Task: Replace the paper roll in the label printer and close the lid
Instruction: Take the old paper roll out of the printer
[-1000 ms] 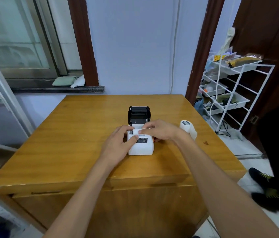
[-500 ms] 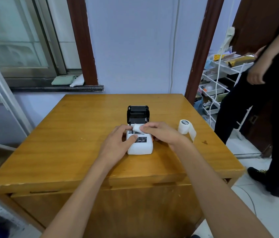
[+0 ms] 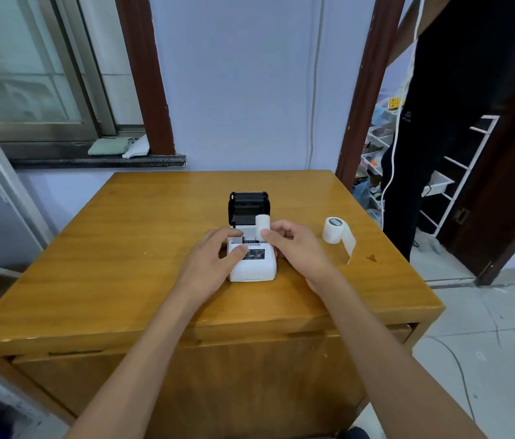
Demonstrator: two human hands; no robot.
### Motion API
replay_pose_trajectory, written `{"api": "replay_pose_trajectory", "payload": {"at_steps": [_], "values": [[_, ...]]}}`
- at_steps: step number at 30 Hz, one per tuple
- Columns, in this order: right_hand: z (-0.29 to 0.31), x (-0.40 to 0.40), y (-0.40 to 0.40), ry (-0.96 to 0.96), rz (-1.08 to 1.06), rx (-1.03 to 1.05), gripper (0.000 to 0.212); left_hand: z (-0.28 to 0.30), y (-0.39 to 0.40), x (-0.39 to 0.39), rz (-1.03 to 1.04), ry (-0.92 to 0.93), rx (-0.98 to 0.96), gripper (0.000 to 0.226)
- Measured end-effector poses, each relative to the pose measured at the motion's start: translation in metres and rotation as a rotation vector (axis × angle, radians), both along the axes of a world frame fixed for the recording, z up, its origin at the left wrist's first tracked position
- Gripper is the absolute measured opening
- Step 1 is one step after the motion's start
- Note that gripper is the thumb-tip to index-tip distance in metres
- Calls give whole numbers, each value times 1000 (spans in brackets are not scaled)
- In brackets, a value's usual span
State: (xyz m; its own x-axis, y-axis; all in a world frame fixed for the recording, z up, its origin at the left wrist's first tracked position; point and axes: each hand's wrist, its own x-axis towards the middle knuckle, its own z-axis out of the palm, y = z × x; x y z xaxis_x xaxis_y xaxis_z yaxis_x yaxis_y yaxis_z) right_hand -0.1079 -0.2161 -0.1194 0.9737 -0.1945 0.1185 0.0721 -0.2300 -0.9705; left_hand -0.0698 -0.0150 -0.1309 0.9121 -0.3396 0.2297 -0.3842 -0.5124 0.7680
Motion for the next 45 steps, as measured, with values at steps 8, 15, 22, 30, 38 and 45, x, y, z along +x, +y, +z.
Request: {"api": "replay_pose_trajectory", "payload": {"at_steps": [8,15,22,30,38,45], "values": [[-4,-4,0,-76,-170,95,13,1,0,-2,-14,37,-109,20],[-7,-15,3,-95,-388,-365,17,1,1,-2,-16,37,-124,23],[2,-47,-30,84,-338,-730,21,0,1,-1,-12,26,-109,24],[-9,-53,-39,155,-472,-849,21,1,0,-1,-9,39,-98,27],[-11,-53,-38,142,-505,-804,22,2,-1,-4,-4,37,-116,27],[-10,-60,-37,86,-473,-765,30,4,0,-4,5,56,-115,28]]}}
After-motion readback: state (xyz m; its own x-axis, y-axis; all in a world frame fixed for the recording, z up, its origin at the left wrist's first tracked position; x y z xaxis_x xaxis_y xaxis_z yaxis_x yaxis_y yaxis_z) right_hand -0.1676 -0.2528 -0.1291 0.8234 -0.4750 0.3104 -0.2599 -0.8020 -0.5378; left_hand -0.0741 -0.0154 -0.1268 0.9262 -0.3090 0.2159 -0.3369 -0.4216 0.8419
